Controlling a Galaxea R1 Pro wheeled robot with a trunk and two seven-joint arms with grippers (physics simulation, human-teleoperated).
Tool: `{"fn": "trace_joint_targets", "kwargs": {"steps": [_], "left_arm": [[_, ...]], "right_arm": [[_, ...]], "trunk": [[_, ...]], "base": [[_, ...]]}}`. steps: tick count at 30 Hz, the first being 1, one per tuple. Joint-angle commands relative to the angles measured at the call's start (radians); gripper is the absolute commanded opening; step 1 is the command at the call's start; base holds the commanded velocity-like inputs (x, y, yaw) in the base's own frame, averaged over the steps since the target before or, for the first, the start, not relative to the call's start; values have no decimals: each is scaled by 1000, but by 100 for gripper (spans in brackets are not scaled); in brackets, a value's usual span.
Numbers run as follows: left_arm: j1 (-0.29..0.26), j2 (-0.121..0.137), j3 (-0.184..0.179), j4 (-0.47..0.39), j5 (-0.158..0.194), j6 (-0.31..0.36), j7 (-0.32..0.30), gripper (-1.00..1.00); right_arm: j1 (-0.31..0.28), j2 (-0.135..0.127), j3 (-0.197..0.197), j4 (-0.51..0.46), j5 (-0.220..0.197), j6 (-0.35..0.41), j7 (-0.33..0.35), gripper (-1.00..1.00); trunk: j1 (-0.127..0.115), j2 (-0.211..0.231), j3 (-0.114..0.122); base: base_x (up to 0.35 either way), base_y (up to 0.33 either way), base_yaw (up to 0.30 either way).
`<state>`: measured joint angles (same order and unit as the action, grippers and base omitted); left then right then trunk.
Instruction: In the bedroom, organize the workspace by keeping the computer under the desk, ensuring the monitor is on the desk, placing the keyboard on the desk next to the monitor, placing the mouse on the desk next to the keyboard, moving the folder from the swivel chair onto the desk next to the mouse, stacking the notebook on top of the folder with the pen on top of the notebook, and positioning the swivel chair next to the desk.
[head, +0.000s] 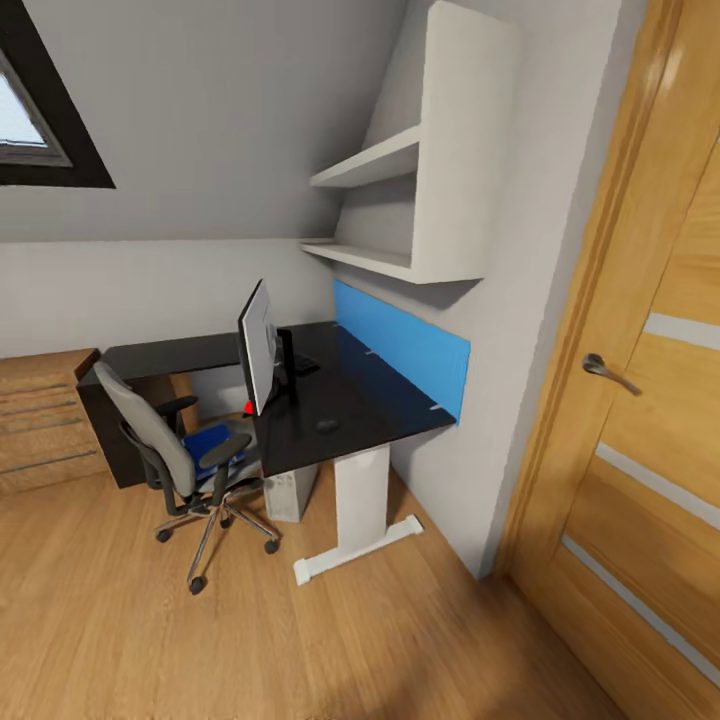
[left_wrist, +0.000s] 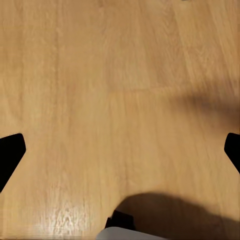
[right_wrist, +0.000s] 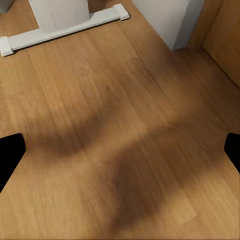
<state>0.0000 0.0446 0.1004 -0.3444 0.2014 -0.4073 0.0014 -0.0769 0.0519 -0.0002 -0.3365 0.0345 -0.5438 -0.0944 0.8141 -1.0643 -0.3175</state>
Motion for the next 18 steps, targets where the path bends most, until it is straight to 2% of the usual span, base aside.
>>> {"fn": "trace_joint_targets", "kwargs": {"steps": [1,18], "left_arm": [[0,0,-1,-1,6,-2,0,100],[0,0,-1,-1,4,-2,0,100]], "right_arm": [[0,0,0,1,4,-2,-6,100],[0,0,0,1,4,-2,-5,100]], "trunk": [[0,-1,-1],[0,-1,-7]], "base": [[0,0,277],[0,0,277]]}}
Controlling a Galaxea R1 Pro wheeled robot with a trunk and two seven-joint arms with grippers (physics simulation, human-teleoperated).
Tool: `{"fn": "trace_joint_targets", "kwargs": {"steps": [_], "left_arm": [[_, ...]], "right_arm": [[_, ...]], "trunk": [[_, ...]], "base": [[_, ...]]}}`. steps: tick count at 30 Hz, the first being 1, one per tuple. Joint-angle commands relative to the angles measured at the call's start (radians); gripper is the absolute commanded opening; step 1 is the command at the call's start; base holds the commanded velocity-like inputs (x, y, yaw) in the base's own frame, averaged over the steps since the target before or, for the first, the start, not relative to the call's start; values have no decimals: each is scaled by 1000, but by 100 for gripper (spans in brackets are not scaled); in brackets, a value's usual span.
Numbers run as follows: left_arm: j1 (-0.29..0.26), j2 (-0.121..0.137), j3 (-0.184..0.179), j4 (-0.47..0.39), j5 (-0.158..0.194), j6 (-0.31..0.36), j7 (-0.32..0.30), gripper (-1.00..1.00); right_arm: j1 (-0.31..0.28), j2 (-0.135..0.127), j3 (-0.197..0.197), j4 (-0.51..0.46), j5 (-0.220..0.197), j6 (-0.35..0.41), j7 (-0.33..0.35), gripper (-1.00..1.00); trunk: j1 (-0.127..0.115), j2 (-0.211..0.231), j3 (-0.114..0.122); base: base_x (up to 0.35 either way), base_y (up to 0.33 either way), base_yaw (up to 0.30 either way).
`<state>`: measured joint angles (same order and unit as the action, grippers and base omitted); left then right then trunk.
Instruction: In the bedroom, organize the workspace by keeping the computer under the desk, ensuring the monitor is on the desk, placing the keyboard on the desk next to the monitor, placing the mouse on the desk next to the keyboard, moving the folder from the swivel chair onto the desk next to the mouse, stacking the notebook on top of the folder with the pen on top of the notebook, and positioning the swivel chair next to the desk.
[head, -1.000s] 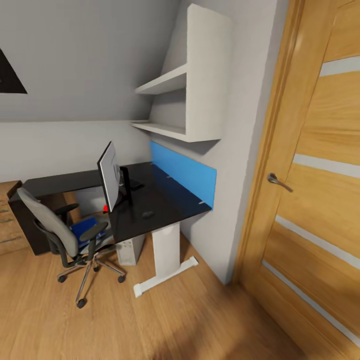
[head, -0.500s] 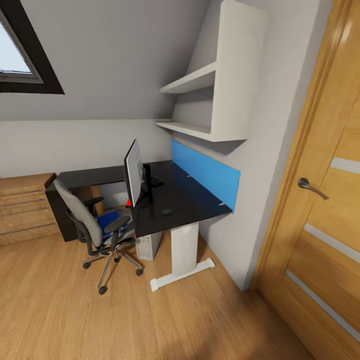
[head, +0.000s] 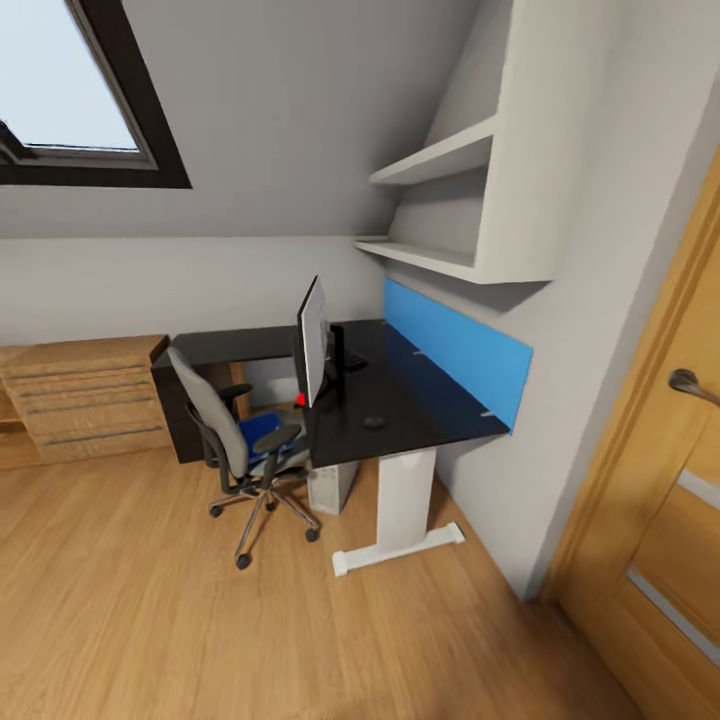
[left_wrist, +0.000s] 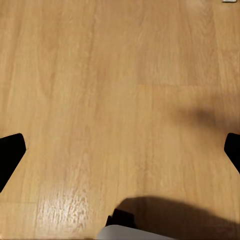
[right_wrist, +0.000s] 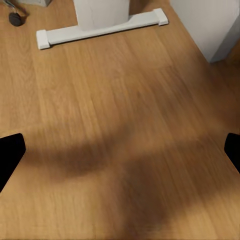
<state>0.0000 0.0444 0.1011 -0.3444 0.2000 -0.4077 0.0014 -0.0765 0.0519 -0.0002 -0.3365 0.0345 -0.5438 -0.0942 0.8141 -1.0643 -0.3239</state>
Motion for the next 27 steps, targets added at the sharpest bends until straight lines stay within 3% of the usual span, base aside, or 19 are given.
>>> {"fn": "trace_joint_targets", "kwargs": {"steps": [1,27], "left_arm": [[0,0,-1,-1,6,-1,0,100],[0,0,-1,-1,6,-1,0,100]], "right_arm": [[-1,0,0,1,4,-2,-6,100],[0,0,3,14,58,-2,-6,100]], "trunk": [[0,-1,-1],[0,-1,-16]], "base": [[0,0,277],[0,0,269]]}}
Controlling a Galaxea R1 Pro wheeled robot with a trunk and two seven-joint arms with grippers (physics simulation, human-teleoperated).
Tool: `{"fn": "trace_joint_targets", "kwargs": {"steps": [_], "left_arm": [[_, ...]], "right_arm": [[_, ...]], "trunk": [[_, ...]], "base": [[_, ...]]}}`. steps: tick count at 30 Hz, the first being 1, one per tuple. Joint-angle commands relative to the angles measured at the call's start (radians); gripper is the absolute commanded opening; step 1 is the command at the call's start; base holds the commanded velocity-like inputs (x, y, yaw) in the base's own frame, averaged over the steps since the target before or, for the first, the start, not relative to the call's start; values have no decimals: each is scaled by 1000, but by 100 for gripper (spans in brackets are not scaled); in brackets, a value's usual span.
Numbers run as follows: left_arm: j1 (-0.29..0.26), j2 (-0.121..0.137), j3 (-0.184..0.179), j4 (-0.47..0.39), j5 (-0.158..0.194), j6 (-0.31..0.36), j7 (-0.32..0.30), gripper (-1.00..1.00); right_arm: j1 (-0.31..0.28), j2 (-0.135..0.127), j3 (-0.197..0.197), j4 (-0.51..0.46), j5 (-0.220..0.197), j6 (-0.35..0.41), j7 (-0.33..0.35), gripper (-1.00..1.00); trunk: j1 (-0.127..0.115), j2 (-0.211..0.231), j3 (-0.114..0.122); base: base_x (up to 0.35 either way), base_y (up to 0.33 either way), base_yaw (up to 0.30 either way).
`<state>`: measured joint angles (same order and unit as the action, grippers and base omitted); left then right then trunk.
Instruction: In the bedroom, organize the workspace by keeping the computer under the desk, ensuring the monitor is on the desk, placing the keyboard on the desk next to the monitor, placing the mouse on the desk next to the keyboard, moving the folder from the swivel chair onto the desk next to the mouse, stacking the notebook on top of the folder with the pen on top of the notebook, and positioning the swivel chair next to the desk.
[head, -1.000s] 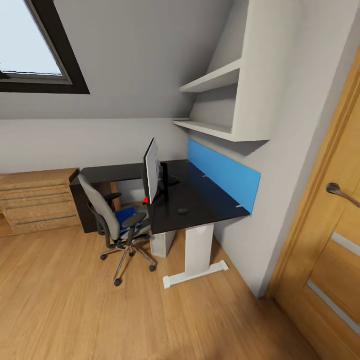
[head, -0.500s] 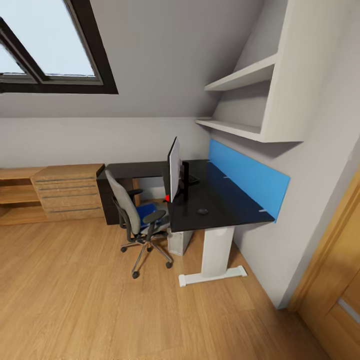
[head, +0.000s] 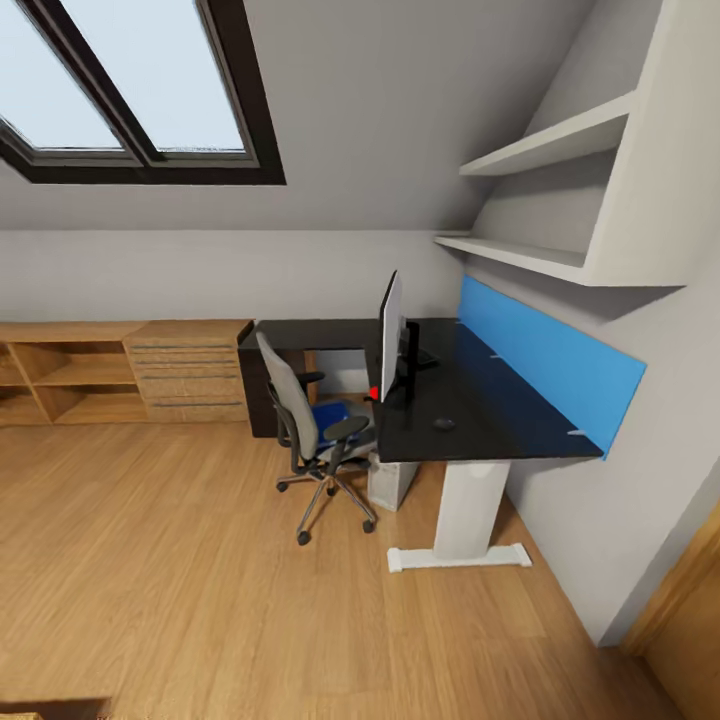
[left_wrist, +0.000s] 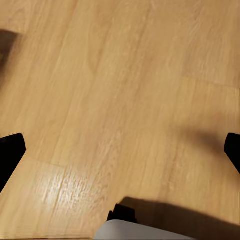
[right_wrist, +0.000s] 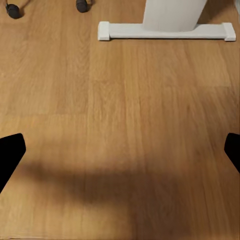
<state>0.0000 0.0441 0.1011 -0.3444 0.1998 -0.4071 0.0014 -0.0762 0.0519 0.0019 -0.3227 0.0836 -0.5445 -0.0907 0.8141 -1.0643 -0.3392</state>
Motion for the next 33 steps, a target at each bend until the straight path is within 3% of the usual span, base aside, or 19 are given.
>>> {"fn": "trace_joint_targets", "kwargs": {"steps": [1,7,15,33], "left_arm": [[0,0,-1,-1,6,-1,0,100],[0,0,-2,-1,6,-1,0,100],[0,-1,-7,-1,4,-2,-3,100],[0,-1,-11,-1,1,-2,-4,100]], "right_arm": [[-1,0,0,1,14,-2,-9,100],[-1,0,1,3,54,-2,-9,100],[-1,0,1,4,59,-2,-9,100],[0,-4,3,1,71,-5,-7,100]], "trunk": [[0,-1,-2],[0,-1,-7],[0,-1,-14],[0,-1,-15]], "base": [[0,0,252],[0,0,249],[62,55,226],[215,226,13]]}}
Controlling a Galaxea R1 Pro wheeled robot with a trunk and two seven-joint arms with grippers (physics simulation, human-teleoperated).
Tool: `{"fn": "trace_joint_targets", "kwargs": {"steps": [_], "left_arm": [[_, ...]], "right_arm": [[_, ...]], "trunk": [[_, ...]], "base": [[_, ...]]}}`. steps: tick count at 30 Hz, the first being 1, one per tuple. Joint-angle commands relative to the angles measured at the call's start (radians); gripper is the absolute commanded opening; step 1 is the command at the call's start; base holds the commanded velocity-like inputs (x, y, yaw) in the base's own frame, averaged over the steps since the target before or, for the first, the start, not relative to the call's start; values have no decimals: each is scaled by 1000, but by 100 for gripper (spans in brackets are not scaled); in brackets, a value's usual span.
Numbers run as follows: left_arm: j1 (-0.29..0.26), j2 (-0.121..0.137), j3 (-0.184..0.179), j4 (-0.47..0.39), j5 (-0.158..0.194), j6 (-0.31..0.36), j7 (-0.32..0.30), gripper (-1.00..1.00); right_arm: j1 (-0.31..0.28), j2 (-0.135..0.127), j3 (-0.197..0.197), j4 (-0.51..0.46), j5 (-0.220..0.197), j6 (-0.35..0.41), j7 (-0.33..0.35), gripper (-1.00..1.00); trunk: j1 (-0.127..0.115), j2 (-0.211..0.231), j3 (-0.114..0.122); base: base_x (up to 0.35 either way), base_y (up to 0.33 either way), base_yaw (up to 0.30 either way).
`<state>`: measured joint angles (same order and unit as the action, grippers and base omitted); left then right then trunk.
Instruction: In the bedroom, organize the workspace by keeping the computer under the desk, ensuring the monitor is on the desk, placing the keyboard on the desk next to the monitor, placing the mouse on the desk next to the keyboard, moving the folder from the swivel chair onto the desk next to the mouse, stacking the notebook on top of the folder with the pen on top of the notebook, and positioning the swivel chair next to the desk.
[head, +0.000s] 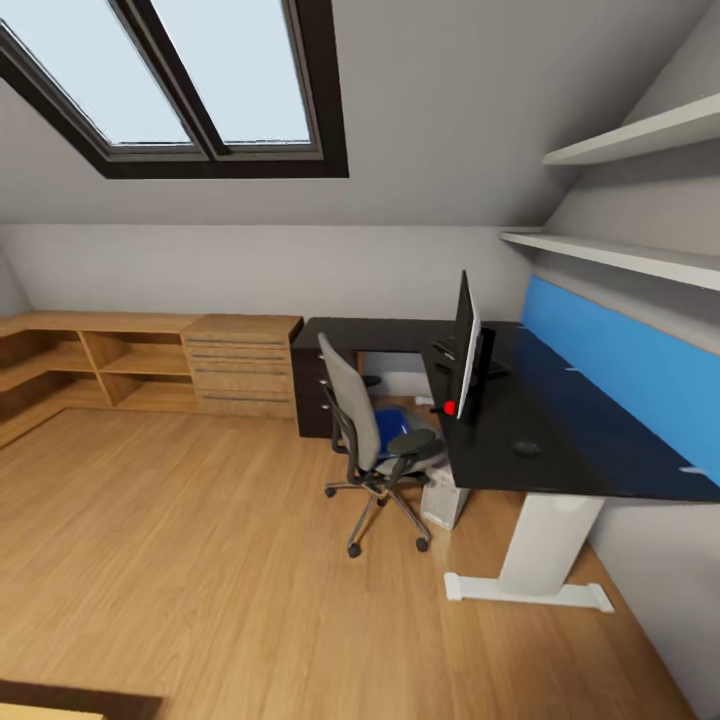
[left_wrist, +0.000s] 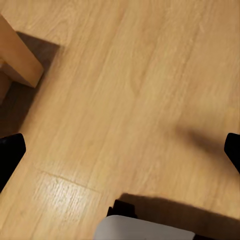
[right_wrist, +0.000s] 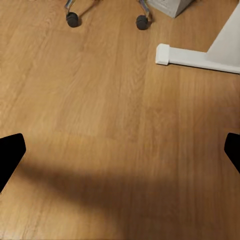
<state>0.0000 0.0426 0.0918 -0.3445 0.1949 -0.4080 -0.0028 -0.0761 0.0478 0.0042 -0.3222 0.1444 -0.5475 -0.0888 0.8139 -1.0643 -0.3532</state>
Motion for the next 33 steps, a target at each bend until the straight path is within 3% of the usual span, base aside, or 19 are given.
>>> {"fn": "trace_joint_targets", "kwargs": {"steps": [1,6,13,24,33], "left_arm": [[0,0,-1,-1,6,-2,-1,100],[0,-2,1,-10,9,-3,-5,100],[0,-3,1,-13,9,-2,1,100],[0,-1,1,-7,8,-2,-5,100],[0,-2,2,22,9,-2,-7,100]], "right_arm": [[-1,0,0,1,10,-2,-9,100],[-1,1,2,2,11,-2,-9,100],[-1,1,1,2,11,-2,-9,100],[-1,1,0,2,11,-1,-9,100],[-1,-4,-7,3,4,0,-11,100]], "trunk": [[0,-1,-1],[0,-1,-1],[27,-50,-23],[27,-50,-23],[27,-50,-23]], "base": [[75,74,0],[16,16,-34],[1,1,-161],[12,10,-10],[196,165,0]]}}
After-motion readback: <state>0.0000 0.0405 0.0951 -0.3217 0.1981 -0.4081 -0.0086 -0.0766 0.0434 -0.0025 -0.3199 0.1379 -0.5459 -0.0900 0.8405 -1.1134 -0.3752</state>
